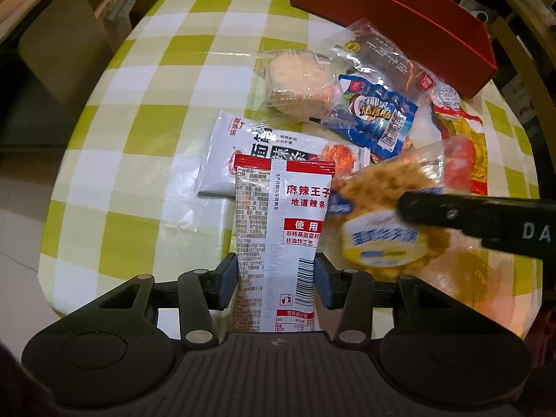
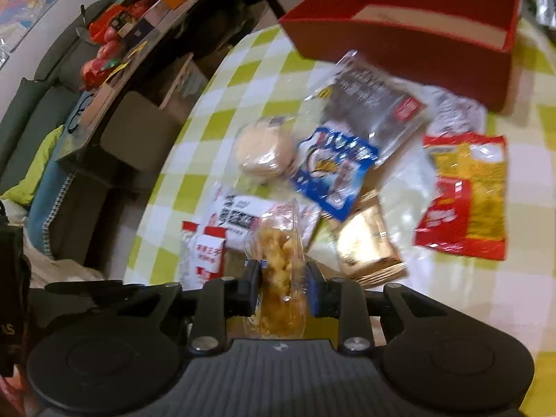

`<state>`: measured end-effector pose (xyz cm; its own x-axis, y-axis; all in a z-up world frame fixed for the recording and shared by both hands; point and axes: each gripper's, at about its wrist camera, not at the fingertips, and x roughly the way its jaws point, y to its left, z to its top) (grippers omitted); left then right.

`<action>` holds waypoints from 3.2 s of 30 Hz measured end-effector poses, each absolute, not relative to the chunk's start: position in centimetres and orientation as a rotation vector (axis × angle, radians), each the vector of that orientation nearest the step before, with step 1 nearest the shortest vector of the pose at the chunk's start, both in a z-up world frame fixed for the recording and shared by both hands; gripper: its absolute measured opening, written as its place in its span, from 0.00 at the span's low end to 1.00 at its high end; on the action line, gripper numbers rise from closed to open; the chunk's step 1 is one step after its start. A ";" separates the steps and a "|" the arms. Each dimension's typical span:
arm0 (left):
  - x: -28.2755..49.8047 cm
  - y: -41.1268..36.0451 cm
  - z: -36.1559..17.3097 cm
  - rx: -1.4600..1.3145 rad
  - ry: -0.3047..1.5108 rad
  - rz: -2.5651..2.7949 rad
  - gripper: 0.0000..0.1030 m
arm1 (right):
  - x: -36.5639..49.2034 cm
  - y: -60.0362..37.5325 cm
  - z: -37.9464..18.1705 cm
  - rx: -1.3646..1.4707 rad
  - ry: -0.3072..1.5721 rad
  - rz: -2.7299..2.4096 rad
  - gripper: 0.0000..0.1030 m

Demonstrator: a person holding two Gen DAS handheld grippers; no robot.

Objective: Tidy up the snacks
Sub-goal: 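Grasp the waffle cake bag with the right gripper while the left holds the packet, then lift both held snacks and carry them toward the red tray box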

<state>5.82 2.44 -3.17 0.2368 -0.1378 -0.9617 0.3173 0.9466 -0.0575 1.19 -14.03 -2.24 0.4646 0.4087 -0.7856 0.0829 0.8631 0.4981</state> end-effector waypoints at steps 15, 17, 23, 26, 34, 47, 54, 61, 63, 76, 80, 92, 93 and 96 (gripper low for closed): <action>5.0 -1.9 -0.7 0.232 1.186 -0.378 0.52 | -0.3 -15.1 0.0 0.419 1.026 0.155 0.33; 5.0 -2.4 -0.8 0.245 1.189 -0.384 0.52 | -0.3 -15.1 -0.5 0.421 1.041 0.156 0.34; 5.1 -2.6 -2.3 0.266 1.234 -0.367 0.52 | 0.5 -14.3 -2.6 0.433 1.129 0.185 0.39; 5.1 -2.0 -2.6 0.264 1.249 -0.352 0.52 | 0.9 -14.0 -3.4 0.419 1.146 0.171 0.39; 5.0 -2.0 -2.3 0.279 1.230 -0.343 0.52 | 0.3 -12.2 -2.3 0.185 1.126 0.149 0.38; 5.1 -3.8 -0.5 0.313 1.153 -0.338 0.52 | -0.1 -13.3 1.1 0.150 1.038 0.100 0.35; 5.5 -3.9 -1.4 0.325 1.182 -0.329 0.52 | 0.3 -14.4 -0.3 0.309 1.077 0.179 0.36; 5.8 -2.8 -2.7 0.327 1.232 -0.298 0.52 | 1.5 -12.7 -3.5 0.243 1.171 0.159 0.40; 5.8 -2.7 -3.0 0.343 1.238 -0.283 0.53 | 1.5 -12.4 -3.6 0.225 1.166 0.148 0.39; 4.8 -3.8 -0.9 0.395 1.127 -0.307 0.52 | 0.0 -12.8 0.6 0.126 1.053 0.092 0.38; 5.0 -4.3 -0.4 0.394 1.111 -0.310 0.52 | 0.3 -13.2 1.4 0.113 1.030 0.072 0.38; 7.8 -6.6 2.1 0.369 1.027 -0.322 0.52 | 2.6 -16.2 4.3 0.145 0.947 0.021 0.38; 8.2 -6.8 2.3 0.363 1.020 -0.323 0.52 | 2.9 -16.4 4.4 0.145 0.943 0.017 0.38; 9.4 -7.7 2.9 0.351 1.006 -0.328 0.52 | 4.0 -17.5 4.9 0.148 0.928 -0.002 0.38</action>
